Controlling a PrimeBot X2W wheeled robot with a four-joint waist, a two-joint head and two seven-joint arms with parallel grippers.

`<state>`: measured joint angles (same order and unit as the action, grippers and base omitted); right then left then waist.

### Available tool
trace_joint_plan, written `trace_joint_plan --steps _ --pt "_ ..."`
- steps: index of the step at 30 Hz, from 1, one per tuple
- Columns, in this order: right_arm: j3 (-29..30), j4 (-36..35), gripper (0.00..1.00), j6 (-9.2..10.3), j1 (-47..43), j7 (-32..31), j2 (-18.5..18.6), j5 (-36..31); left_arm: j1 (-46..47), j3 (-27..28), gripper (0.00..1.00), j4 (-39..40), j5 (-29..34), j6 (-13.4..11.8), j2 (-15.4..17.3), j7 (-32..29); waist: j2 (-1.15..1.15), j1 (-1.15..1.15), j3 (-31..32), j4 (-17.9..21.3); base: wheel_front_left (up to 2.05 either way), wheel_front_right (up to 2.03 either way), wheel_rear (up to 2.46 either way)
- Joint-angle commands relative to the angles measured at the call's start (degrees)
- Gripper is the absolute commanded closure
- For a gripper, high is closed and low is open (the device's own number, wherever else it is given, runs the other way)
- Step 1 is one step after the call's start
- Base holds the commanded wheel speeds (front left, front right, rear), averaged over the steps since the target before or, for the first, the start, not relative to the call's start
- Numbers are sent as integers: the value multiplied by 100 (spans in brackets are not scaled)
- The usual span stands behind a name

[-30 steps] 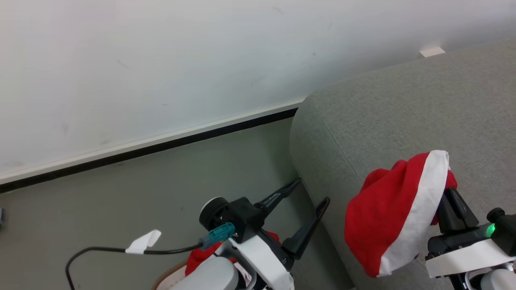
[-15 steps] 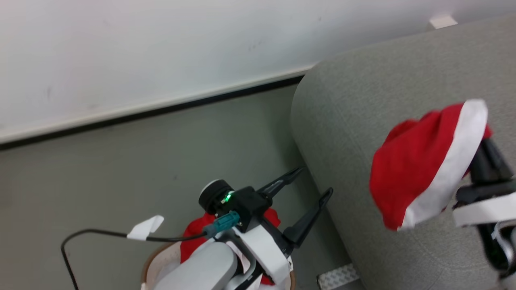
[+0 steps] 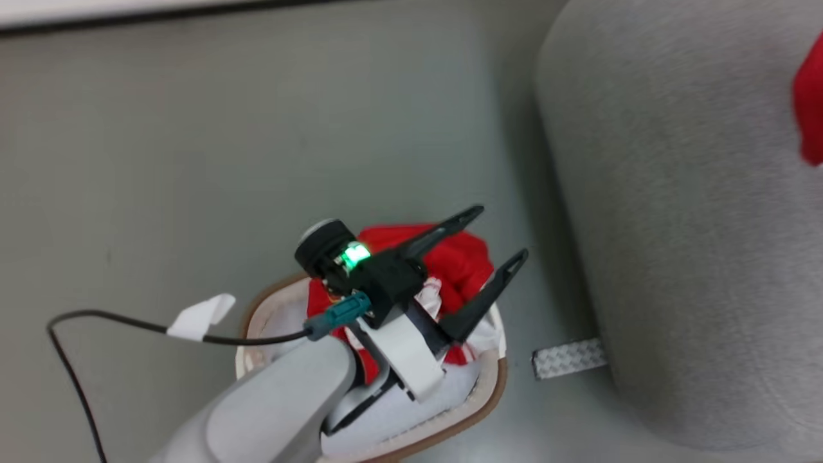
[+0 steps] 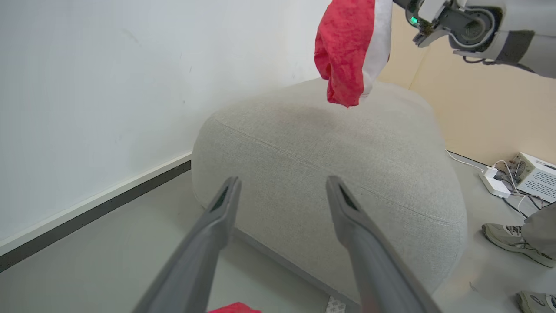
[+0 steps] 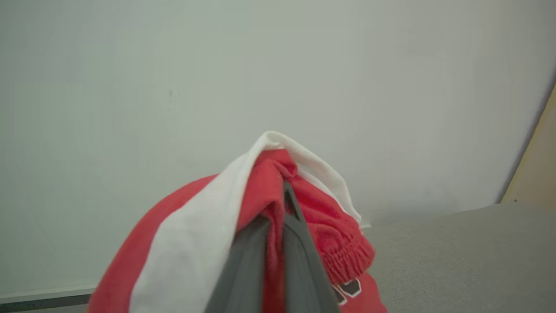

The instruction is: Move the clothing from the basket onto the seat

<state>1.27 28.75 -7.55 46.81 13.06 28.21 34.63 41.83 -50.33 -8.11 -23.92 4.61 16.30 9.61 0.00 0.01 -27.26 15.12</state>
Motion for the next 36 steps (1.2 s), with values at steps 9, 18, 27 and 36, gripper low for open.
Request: trace_joint_plan --steps 9,18,27,36 --pt "75 1569 100 13 713 -311 533 -494 225 7 0 175 126 -1 75 46 0 -1 -967 -638 0 0 0" --pt "-320 3042 100 13 633 -1314 557 -796 216 43 0 30 26 -40 35 184 0 -1 -949 -709 0 0 0" --pt "-637 3388 0 13 561 -1426 555 -867 7 27 0 -190 -86 -68 -40 327 0 -1 -408 -668 0 0 0" --pt "-1143 3303 0 13 46 -1965 785 -736 -404 93 0 -518 -327 -158 -155 477 0 -1 673 -647 0 0 0"
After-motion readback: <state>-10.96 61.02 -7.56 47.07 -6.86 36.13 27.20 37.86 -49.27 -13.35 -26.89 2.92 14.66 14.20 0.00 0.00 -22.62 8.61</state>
